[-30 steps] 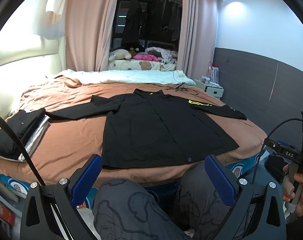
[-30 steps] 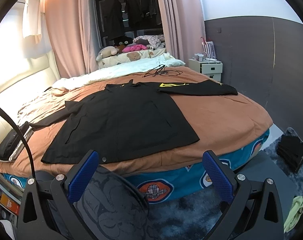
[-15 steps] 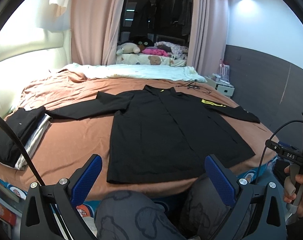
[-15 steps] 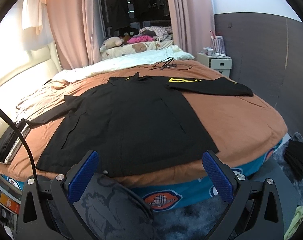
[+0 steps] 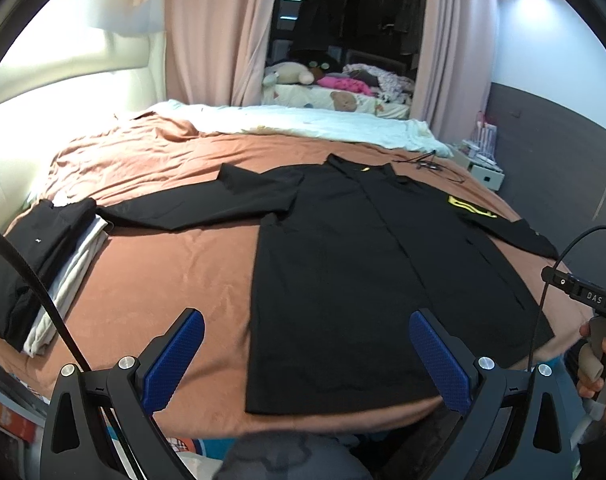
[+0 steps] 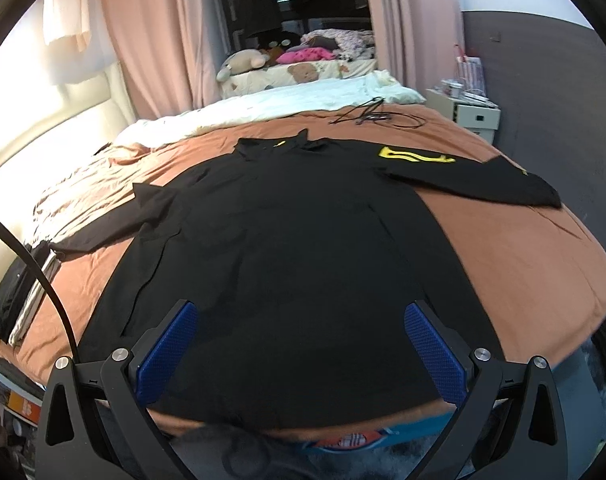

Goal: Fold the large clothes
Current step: 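Move the left gripper toward the plain black sleeve of the shirt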

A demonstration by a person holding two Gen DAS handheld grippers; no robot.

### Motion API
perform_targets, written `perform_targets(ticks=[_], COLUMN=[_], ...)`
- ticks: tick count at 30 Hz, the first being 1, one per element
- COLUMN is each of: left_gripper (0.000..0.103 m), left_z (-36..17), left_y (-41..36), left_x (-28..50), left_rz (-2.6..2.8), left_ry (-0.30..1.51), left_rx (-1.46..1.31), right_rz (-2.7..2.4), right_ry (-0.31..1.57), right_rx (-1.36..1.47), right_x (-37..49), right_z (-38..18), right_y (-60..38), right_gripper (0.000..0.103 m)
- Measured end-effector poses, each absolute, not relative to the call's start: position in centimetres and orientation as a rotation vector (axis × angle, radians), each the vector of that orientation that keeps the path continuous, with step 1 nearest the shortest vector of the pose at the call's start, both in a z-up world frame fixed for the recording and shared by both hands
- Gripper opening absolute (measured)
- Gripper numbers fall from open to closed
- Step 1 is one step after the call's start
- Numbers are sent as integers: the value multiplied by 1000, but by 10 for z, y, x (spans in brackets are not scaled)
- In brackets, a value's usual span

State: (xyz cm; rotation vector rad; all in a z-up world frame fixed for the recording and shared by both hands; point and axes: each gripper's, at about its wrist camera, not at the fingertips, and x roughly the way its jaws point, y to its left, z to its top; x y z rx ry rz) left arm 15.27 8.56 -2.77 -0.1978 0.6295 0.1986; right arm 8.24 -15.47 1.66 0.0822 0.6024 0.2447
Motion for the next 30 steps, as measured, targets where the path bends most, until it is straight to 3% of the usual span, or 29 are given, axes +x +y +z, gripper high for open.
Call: perform_targets(ticks=[30], left_gripper=[100], left_z=[-61], left_y=[280], left_x=[281], left_rz=[454], left_ry=[728], left_rx=[-361], right_rz=[460], right_ry=[743], right_rx=[-109], right_x=[309], right_z=[5], right_y=[-69], right_gripper=[103])
